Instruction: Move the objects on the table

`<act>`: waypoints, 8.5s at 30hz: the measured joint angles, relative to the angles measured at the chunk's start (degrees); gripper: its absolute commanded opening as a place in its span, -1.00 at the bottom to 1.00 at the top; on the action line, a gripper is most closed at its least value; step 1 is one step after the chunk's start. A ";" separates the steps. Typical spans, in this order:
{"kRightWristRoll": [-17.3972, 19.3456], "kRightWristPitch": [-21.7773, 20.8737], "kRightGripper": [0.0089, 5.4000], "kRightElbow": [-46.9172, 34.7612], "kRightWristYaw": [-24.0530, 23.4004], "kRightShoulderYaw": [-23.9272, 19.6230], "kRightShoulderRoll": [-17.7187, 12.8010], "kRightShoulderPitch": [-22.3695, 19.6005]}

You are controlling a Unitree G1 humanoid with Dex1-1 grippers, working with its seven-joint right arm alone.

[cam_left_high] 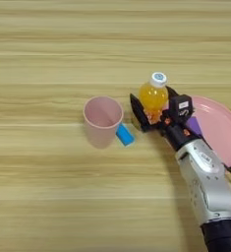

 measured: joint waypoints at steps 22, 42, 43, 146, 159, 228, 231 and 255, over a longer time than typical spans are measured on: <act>-0.02 -2.58 0.99 -5.44 -0.08 -0.82 -0.03 0.70; -1.53 -0.26 0.38 -1.33 -0.48 0.19 -0.17 0.76; -1.58 -0.26 0.36 -1.22 -0.49 0.19 -0.17 0.76; 7.70 -2.47 0.31 -8.77 40.51 18.35 -11.33 7.36; 6.43 -3.78 0.68 -6.43 40.46 18.30 -11.72 7.33; 8.20 19.41 0.99 -10.52 18.38 -10.68 -21.20 5.26; 5.73 20.31 0.99 -8.15 16.75 -10.22 -21.19 4.62; -0.80 22.73 0.99 5.11 13.37 -6.80 -20.37 1.02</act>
